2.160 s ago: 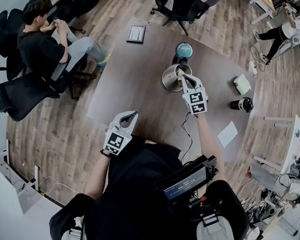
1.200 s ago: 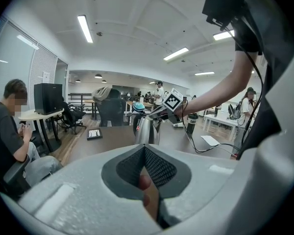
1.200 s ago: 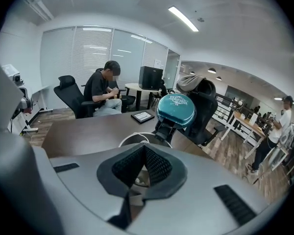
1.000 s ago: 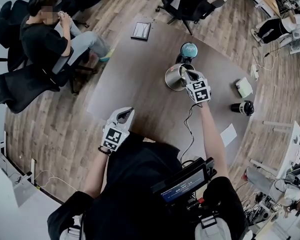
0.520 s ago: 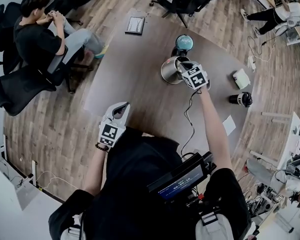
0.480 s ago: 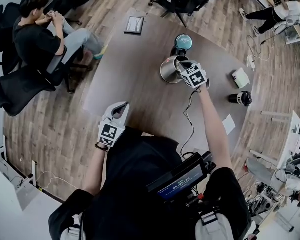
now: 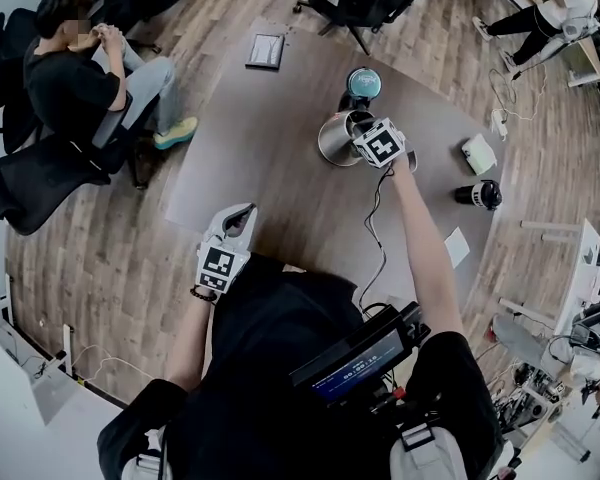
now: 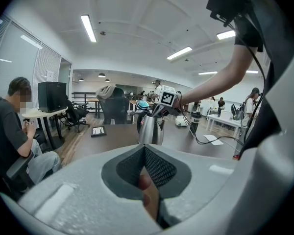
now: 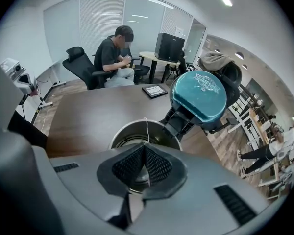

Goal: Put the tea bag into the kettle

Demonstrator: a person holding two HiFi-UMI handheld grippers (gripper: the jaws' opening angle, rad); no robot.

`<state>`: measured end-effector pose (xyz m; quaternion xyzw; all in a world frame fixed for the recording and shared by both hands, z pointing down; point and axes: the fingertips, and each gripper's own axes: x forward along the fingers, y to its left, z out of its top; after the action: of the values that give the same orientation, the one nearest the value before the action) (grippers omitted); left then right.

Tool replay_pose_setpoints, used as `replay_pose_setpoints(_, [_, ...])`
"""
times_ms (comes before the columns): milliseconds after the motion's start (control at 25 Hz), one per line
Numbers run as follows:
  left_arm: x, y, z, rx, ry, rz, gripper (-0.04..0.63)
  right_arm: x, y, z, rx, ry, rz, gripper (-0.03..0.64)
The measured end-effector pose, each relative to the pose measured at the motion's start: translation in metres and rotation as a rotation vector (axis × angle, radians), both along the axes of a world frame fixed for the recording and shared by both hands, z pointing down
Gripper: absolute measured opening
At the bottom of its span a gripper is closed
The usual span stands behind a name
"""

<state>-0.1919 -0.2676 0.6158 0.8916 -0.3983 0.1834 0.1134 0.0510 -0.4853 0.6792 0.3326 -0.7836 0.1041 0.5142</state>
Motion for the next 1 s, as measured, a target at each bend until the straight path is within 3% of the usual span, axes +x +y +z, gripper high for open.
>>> replay_pose_setpoints(400, [0.0, 0.011, -0.003, 0.013, 0.032, 0.018, -0.008, 0.005, -0.002, -0.001, 0.079, -0.049, 0.055, 0.009])
replay_pose_setpoints(680, [-0.002, 0.012, -0.002, 0.01, 0.028, 0.017, -0.008, 0.005, 0.002, 0.0, 0.072, -0.088, 0.075, 0.011])
replay_pose_setpoints(840, [0.001, 0.011, -0.003, 0.011, 0.039, 0.03, -0.008, 0.004, 0.0, -0.003, 0.082, -0.11, 0.081, 0.06])
replay_pose_setpoints(1000, [0.004, 0.01, -0.003, 0.009, 0.039, 0.037, -0.008, 0.004, 0.002, -0.004, 0.086, -0.108, 0.08, 0.06])
